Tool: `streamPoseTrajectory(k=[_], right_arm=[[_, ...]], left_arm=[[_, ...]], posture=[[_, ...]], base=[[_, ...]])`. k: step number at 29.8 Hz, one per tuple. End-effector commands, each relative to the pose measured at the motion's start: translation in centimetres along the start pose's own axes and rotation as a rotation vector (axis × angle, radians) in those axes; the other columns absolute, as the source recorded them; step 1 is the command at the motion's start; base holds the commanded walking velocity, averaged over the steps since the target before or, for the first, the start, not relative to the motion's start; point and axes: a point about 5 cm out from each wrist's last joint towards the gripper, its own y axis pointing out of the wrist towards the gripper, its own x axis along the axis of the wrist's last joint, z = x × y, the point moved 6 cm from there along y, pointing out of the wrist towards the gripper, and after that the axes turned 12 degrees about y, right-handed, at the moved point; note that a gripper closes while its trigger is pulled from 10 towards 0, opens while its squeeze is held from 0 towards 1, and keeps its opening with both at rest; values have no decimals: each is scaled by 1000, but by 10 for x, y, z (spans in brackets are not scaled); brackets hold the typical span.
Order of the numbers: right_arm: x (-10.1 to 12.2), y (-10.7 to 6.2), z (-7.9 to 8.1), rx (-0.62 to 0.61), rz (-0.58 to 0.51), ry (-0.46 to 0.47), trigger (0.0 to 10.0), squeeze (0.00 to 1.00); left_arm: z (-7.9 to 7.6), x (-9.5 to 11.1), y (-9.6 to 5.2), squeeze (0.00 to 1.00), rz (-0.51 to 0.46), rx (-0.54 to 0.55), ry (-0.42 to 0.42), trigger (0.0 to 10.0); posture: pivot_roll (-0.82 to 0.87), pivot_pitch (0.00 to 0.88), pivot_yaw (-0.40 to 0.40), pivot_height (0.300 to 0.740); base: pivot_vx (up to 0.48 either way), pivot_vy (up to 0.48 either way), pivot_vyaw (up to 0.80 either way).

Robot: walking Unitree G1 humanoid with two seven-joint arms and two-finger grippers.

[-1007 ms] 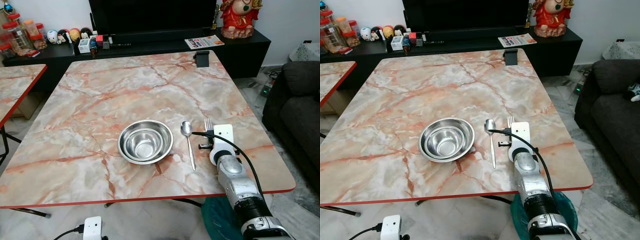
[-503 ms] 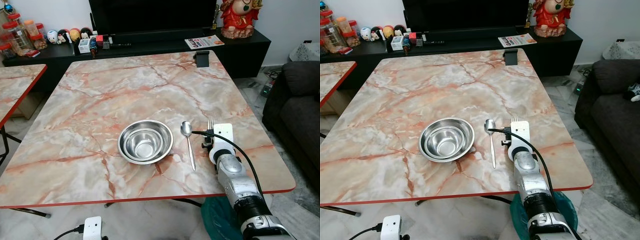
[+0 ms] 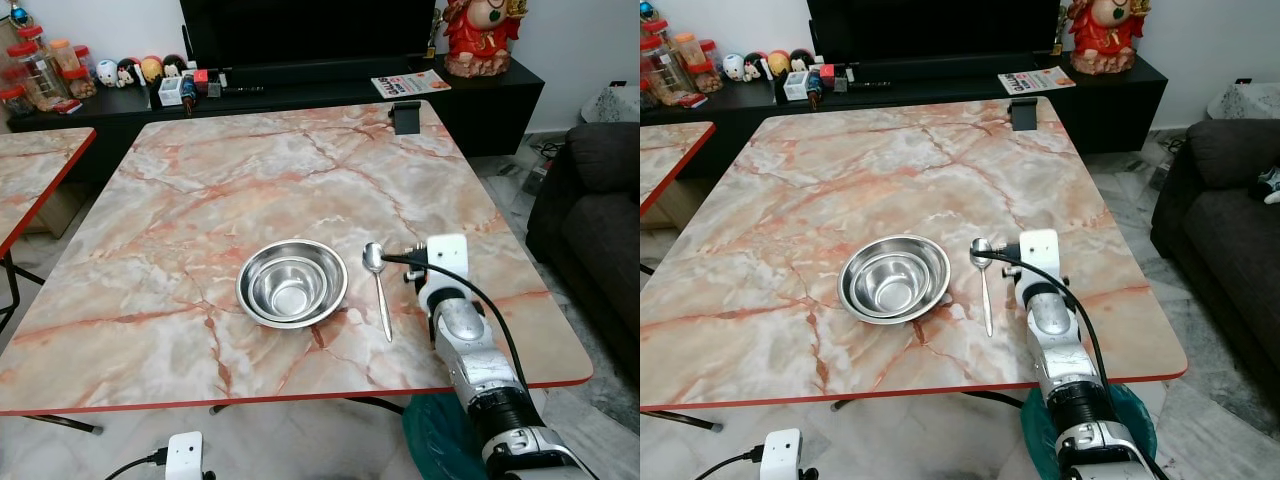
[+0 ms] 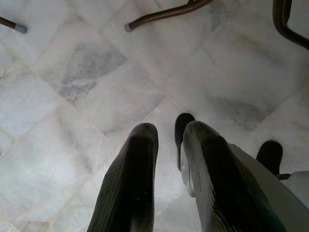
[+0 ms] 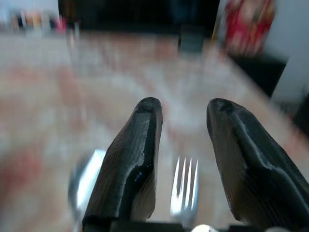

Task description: Setting the table

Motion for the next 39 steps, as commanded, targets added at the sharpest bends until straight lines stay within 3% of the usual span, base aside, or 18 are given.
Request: streamPoseTrajectory(k=[1, 9, 27, 39], right_arm=[[12, 0, 2, 4, -60, -4, 10000, 0], [37, -4, 6, 26, -196, 34, 10000, 0], [41, -5, 23, 93, -227, 36, 10000, 0], [46, -9, 44, 157, -253, 51, 10000, 0]], left_arm=[[4, 3, 0, 0, -11, 13, -14, 10000], [4, -3, 0, 0, 11, 14, -36, 10000], [2, -5, -1, 0, 13, 9, -29, 10000], [4, -6, -1, 0, 13, 8, -18, 10000]], posture=[[-14, 19, 77, 740], [-12, 18, 72, 740], [-8, 0, 61, 740], [-4, 0, 58, 740]], base=[[0, 0, 0], [0, 175, 0], [0, 480, 0], [0, 480, 0]])
